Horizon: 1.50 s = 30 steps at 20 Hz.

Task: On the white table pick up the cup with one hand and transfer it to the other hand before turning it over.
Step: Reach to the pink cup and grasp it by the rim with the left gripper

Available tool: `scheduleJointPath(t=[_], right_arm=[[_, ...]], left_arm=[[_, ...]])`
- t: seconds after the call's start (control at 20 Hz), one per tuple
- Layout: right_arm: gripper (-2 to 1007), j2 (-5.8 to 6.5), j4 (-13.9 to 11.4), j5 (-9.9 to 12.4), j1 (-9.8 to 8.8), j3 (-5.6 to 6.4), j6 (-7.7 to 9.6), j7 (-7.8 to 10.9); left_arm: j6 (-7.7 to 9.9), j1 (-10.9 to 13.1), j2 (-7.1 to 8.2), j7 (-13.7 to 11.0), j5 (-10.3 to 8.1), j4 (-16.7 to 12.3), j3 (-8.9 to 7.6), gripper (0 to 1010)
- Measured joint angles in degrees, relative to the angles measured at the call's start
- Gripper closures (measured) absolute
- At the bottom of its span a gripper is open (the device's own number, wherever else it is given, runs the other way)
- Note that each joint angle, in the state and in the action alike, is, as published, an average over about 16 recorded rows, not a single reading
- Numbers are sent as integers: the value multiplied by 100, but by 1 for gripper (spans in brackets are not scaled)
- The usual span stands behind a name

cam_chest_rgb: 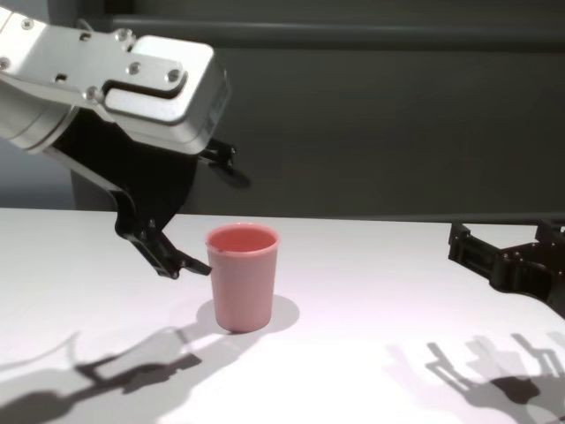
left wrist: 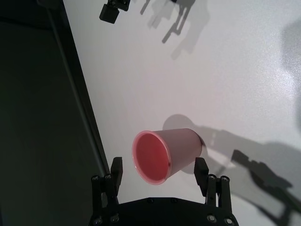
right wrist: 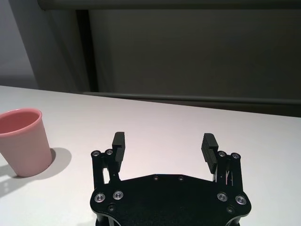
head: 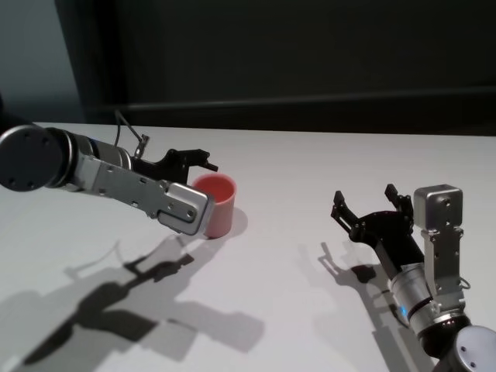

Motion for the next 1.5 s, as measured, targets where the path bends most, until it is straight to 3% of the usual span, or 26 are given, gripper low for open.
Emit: scheduleJointPath(t=[0.5, 1.1, 1.5], right_arm=[[3, 0, 0, 0, 0, 0, 0, 0], [3, 0, 0, 0, 0, 0, 0, 0], [3, 0, 0, 0, 0, 0, 0, 0]], left_arm=[[-228, -432, -310, -199, 230, 505, 429, 9], [-478, -876, -634, -197, 609, 1292, 892, 9], [-516, -996, -725, -202, 643, 1596, 1078, 9]])
